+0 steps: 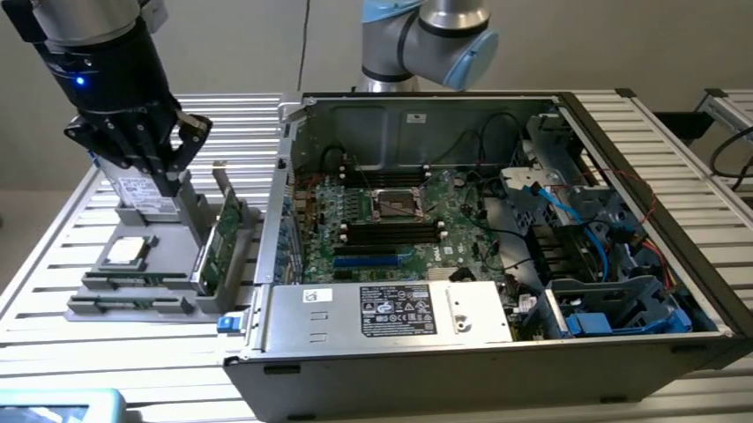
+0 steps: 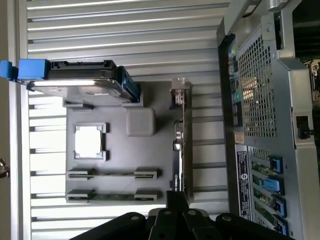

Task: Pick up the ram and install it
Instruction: 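Reach for the ram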

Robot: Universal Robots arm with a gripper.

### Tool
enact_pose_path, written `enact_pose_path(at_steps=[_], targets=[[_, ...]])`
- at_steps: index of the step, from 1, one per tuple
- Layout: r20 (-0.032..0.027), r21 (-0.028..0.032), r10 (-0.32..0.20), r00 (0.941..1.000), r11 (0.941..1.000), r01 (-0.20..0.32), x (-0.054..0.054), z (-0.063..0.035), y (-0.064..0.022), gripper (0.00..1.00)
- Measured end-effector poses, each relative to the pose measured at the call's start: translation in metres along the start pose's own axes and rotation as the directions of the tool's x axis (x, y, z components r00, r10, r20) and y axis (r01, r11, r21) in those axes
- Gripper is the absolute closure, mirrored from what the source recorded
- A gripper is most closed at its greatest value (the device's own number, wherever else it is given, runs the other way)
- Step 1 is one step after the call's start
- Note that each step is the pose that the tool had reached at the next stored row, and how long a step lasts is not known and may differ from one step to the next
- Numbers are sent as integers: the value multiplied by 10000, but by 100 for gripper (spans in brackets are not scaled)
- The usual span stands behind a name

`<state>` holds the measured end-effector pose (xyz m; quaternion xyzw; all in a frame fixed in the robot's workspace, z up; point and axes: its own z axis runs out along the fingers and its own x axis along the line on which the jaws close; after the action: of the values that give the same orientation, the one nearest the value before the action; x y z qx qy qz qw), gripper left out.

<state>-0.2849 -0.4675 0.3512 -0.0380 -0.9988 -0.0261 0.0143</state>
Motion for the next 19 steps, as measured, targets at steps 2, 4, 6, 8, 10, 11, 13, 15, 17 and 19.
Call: enact_pose_path(at_steps=[2,4,6,8,10,11,13,15,17,19], targets=[[-1,0,0,10000,10000,0,24,19,-63,89],[0,1,2,10000,10000,-2,62,42,-111,89],[0,0,0,10000,10000,0,126,74,-137,89],[0,0,0,10000,10000,0,196,110,-150,89],[-1,1,1,10000,10000,-1,271,148,-159,89],[-1,1,1,10000,10000,-1,306,167,-163,89],[-1,3,0,10000,10000,0,383,206,-171,89],[0,3,0,10000,10000,0,458,244,-179,89],[1,4,1,10000,10000,-1,509,282,-184,89],[-2,7,1,10000,10000,-1,533,311,-189,89]])
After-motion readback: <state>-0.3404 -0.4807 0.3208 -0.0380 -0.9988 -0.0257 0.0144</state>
